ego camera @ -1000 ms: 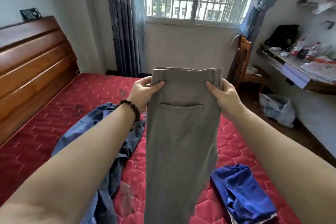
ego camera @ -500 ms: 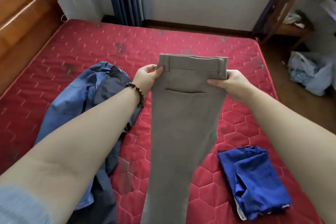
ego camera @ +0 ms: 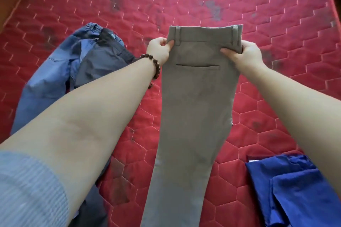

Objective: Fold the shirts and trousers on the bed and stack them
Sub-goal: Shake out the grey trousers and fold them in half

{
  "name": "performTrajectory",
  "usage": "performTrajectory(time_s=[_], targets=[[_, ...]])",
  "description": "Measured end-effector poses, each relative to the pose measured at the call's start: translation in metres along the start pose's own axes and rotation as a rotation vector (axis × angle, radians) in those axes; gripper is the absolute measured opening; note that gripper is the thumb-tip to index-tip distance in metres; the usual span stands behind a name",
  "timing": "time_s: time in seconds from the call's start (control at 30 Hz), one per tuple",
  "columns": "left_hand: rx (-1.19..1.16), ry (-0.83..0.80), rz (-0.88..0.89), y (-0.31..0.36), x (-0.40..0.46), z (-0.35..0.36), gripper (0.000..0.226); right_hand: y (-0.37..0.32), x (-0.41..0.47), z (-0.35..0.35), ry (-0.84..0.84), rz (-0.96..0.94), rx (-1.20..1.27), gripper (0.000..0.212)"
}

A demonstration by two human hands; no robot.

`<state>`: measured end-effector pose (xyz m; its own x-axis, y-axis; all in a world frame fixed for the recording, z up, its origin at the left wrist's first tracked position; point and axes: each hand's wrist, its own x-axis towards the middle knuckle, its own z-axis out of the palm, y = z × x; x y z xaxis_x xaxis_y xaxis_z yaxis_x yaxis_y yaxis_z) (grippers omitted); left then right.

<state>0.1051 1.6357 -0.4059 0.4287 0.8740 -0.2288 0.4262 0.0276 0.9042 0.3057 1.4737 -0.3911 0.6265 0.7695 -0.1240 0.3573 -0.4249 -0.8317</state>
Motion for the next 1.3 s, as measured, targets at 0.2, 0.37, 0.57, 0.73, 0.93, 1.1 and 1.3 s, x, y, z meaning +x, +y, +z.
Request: performTrajectory(time_s=[0.2,0.37,0.57,0.73,0.93,1.1,1.3], targets=[[0.103,-0.086,-0.101,-0.066,0.062,0.027,0.022,0.078,0.061,0.047,-0.053,0.177,-0.104,0.048],[0.265,-0.268,-0.438,-0.170,0.050,0.062,0.027,0.180,0.038,0.089,-0.322,0.447,-0.378,0.077],[0.277,-0.198,-0.387,-0.208,0.053,0.074,0.043,0.208,0.033,0.116,-0.140,0.454,-0.243,0.059],[0.311,-0.297,-0.367,-0.210,0.046,0.083,0.043,0.204,0.024,0.131,-0.077,0.443,-0.021,0.047],[0.223,-0.007,-0.197,-0.198,0.069,0.079,0.025,0.185,0.065,0.125,-0.003,0.204,-0.147,0.026],[0.735,0.165,-0.005,-0.197,0.065,0.092,0.055,0.179,0.062,0.144,0.138,0.208,-0.665,0.070],[1.109,-0.344,0.427,-0.222,0.010,0.143,0.057,0.185,-0.009,0.213,-0.155,-0.245,-0.847,0.055]])
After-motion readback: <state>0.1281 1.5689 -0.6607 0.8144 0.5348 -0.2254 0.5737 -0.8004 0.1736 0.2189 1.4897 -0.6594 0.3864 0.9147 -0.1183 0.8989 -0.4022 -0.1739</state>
